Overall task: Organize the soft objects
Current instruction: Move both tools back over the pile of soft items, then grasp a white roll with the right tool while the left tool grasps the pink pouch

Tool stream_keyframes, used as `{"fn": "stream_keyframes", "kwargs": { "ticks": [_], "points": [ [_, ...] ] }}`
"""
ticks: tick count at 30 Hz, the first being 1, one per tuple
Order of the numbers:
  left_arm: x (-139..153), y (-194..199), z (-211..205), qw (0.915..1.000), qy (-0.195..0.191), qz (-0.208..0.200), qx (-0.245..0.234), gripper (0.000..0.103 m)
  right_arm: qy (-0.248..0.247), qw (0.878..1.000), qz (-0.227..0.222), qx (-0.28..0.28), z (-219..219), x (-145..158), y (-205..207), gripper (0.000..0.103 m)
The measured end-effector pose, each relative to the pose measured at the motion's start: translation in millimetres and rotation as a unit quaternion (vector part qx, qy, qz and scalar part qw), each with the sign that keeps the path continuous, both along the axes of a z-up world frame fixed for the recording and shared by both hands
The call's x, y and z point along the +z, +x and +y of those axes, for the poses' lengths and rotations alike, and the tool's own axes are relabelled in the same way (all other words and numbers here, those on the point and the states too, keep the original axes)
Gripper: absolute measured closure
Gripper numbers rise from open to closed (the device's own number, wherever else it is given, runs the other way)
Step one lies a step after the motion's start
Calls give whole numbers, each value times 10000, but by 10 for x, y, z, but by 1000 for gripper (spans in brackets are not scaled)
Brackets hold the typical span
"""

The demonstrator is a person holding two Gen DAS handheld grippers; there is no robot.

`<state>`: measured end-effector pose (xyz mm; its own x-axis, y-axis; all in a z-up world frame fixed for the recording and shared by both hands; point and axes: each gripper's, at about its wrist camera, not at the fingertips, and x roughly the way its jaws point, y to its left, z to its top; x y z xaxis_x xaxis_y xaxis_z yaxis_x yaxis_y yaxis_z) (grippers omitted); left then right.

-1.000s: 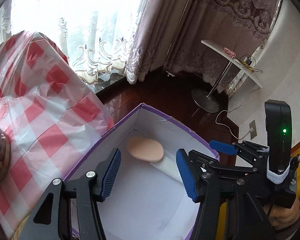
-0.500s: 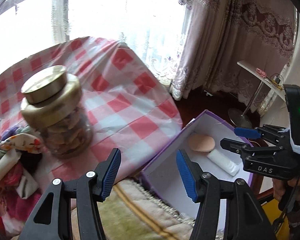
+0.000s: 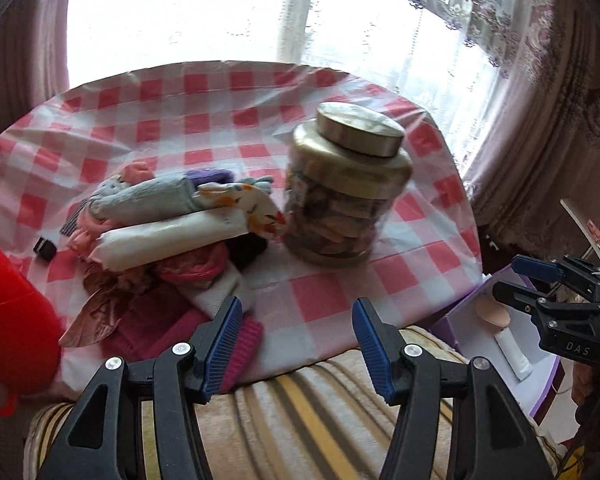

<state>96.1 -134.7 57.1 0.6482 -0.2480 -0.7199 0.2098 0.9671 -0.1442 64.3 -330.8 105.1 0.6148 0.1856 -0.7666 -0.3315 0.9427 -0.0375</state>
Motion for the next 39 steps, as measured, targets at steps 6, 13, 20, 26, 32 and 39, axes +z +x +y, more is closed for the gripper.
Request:
{"fn": "stream_keyframes", "kwargs": {
  "ticks": [6, 13, 20, 26, 32, 39],
  "points": [
    [-83, -3, 507, 9978, -98, 145, 645, 45, -244, 9962, -223, 811, 674, 40, 119, 45],
    [-114, 27, 915, 9925, -29, 190, 1207, 45, -688, 9784, -590, 1856, 1408, 26, 179, 45],
    [-206, 52, 1286, 9855, -120, 347, 1656, 45, -1157, 9552, -793, 2606, 1964, -111, 363, 45],
    [-212, 64, 1405, 9822, -53, 348, 1843, 45, -1485, 9327, -962, 3141, 2344, -231, 555, 45],
    [-187, 96, 1492, 9800, 101, 274, 1970, 45, -1612, 9181, -950, 3494, 2615, -377, 698, 45],
    [-238, 149, 1539, 9788, 106, 354, 2013, 45, -1593, 9184, -713, 3550, 2753, -531, 941, 45]
  ]
}}
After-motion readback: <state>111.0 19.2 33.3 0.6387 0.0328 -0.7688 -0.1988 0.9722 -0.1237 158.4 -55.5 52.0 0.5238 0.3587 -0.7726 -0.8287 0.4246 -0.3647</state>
